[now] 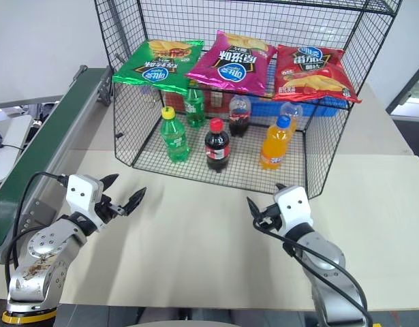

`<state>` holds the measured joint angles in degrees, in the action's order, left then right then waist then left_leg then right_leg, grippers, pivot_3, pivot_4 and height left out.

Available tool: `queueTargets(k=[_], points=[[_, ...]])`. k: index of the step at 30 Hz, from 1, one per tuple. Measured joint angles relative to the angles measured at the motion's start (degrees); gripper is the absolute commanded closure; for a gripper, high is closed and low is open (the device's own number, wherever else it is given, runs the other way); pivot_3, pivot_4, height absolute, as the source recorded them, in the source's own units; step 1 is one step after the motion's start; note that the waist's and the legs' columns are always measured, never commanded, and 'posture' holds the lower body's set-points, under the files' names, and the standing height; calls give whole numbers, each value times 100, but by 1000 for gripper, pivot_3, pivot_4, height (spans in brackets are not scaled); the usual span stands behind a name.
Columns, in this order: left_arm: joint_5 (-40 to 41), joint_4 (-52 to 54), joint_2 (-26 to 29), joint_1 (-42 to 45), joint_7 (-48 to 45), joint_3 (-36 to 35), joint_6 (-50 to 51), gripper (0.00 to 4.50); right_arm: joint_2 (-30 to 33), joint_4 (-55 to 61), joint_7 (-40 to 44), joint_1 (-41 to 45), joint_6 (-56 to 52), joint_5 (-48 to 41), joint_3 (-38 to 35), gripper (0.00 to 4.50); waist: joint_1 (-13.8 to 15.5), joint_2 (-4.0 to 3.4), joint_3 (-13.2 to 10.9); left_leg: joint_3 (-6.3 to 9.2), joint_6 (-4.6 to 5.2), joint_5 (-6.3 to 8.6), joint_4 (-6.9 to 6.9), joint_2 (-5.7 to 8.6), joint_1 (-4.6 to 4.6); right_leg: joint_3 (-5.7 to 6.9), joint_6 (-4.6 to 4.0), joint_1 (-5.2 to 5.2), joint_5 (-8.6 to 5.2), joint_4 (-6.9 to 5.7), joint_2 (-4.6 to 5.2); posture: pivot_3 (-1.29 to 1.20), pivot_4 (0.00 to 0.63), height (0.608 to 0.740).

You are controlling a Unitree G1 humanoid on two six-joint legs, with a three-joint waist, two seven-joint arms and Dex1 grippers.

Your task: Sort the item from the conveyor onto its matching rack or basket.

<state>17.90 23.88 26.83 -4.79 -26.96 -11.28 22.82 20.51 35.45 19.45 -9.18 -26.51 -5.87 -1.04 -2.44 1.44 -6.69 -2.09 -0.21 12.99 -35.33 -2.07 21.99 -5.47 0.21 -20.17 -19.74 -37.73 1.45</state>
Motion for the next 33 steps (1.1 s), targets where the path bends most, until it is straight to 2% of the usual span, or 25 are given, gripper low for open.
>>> queueTargets(k=[15,33], points=[[-174,-126,-111,118,42,118,-154,0,56,230,-1,162,-317,-2,-17,33,-1,0,0,0,-2,-1,0,1,1,1,0,0,0,0,-1,0,150,740],[246,-125,-130,181,-204,-21,-160,0,-7,229,-80,100,-352,0,-40,33,2,0,0,0,-3,-2,0,1,1,2,0,0,0,0,-1,0,150,740]])
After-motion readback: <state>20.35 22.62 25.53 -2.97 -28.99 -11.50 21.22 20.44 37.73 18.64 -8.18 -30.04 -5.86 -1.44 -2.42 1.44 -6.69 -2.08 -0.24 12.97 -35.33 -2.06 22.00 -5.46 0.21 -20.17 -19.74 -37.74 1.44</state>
